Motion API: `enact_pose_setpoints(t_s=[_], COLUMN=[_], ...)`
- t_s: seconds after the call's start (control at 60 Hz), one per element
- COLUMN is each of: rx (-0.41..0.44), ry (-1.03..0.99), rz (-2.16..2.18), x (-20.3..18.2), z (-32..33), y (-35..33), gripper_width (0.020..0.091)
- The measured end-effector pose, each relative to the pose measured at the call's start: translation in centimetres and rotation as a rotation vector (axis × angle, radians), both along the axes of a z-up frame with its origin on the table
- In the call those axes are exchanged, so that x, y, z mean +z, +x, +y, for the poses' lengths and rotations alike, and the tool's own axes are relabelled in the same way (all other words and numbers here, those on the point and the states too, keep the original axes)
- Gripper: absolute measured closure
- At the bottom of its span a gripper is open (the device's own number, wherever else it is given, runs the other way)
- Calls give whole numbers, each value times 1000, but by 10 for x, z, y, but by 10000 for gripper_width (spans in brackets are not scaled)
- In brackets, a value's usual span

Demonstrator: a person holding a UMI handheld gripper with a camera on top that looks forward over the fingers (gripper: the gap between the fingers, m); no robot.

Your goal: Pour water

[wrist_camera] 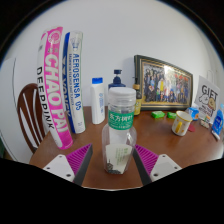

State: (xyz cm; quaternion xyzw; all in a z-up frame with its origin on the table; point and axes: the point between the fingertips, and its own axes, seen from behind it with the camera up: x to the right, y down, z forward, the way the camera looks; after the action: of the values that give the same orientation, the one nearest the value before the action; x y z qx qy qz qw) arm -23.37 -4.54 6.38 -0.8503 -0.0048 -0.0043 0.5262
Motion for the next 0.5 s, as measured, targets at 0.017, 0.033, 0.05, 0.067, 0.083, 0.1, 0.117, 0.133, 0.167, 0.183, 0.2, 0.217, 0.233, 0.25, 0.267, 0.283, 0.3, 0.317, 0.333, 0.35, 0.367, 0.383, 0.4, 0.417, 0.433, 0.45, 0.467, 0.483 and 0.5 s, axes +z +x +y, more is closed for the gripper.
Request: enact_pose_setpoints(t_s=[0.017,0.033,0.05,0.067,0.083,0.1,0.117,0.133,0.167,0.183,0.2,0.217,0.233,0.25,0.267,0.283,0.3,0.317,0.333,0.35,0.367,0.383,0.4,0.417,0.433,0.45,0.467,0.483,0.5], rx=[1,2,1,1,0,-1,-4,-8,-9,-2,5,11,17,23,32,40,48,57,67,79,91,102,106,113,121,127,131,134,135], ry=[0,5,13,19,21,21,24,29,32,34,42,49,53,58,61,65,67,68,70,70,71,73,74,77,81,84,88,96,104], rz=[-2,-6,-13,-22,-31,-39,-49,-60,-73,-67,-59,-52,-48,-47,-47,-48,-51,-54,-56,-58,-58,-56,-54,-51,-50,-48,-45,-40,-33], x=[-1,-1,-1,-1,-2,-3,-3,-3,-4,-4,-3,-3,-3,-3,-2,-2,-2,-2,-2,-2,-1,1,4,6,9,12,16,22,27], z=[2,4,6,8,10,11,12,14,15,16,17,18,19,20,20,21,21,21,21,21,20,20,22,21,21,21,21,21,22], y=[0,0,1,2,4,5,8,11,14,13,12,11,11,10,10,10,9,9,8,7,6,5,3,3,3,3,4,4,4], gripper_width=[308,317,331,356,380,403,428,455,522,523,532,549,567,578,596,606,617,630,644,659,668,696,695,698,716,717,719,718,719])
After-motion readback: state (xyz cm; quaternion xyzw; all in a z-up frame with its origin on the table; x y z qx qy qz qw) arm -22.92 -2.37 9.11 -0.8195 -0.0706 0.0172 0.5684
